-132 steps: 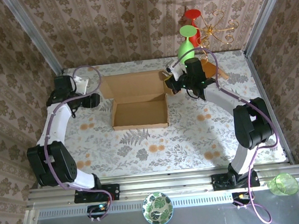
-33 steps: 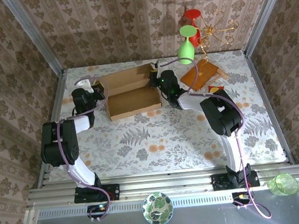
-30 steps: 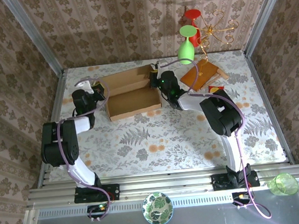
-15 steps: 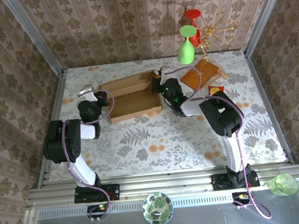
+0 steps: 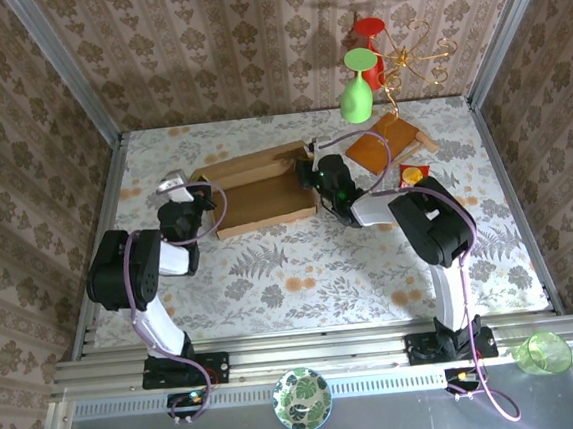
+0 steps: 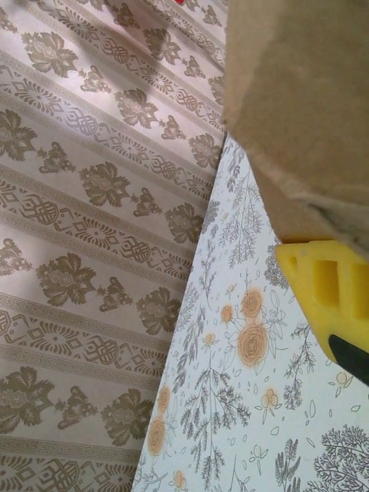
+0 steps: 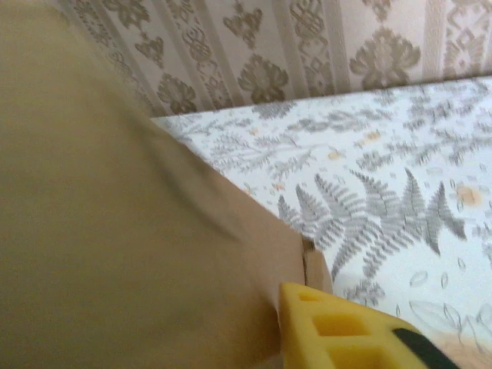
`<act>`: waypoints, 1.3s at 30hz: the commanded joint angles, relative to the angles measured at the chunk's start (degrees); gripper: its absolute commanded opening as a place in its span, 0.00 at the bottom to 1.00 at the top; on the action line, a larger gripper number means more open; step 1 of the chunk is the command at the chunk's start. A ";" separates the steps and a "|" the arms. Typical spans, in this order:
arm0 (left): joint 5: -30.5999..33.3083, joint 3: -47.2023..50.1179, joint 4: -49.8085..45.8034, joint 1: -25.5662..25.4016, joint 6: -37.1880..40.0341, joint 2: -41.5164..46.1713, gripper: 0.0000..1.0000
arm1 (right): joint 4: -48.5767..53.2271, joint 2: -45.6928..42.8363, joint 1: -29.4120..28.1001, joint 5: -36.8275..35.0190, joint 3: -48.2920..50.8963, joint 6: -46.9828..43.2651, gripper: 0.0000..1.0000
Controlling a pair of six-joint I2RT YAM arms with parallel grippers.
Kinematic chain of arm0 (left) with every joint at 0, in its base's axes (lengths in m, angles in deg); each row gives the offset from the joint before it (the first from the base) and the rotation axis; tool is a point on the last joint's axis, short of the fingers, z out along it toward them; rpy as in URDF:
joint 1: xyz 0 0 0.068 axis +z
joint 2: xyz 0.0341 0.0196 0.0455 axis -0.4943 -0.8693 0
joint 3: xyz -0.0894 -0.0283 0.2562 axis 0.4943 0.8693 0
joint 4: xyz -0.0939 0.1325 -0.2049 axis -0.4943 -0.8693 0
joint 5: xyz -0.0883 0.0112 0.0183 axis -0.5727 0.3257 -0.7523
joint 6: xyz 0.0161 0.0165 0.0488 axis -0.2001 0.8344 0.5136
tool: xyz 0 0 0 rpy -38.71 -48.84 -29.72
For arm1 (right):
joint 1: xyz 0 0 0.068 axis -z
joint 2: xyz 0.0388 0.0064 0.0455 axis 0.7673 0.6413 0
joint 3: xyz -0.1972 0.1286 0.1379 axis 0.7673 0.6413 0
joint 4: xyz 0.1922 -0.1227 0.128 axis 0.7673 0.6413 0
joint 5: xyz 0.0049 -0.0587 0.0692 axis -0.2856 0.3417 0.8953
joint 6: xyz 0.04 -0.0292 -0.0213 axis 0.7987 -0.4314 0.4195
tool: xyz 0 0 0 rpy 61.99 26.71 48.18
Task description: Fold the paper box
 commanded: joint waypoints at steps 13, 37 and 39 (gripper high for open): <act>1.45 0.57 -5.90 -3.68 0.00 -2.58 0.00 | 21.16 -14.95 -0.43 -3.07 1.85 18.58 0.55; 4.99 -0.39 -8.32 -6.58 2.02 -3.54 0.00 | 62.58 -28.64 2.06 2.69 -17.50 45.77 0.64; 5.28 -0.15 -8.07 -6.82 2.01 -3.62 0.00 | 62.82 -26.73 1.07 4.95 -18.88 53.65 0.63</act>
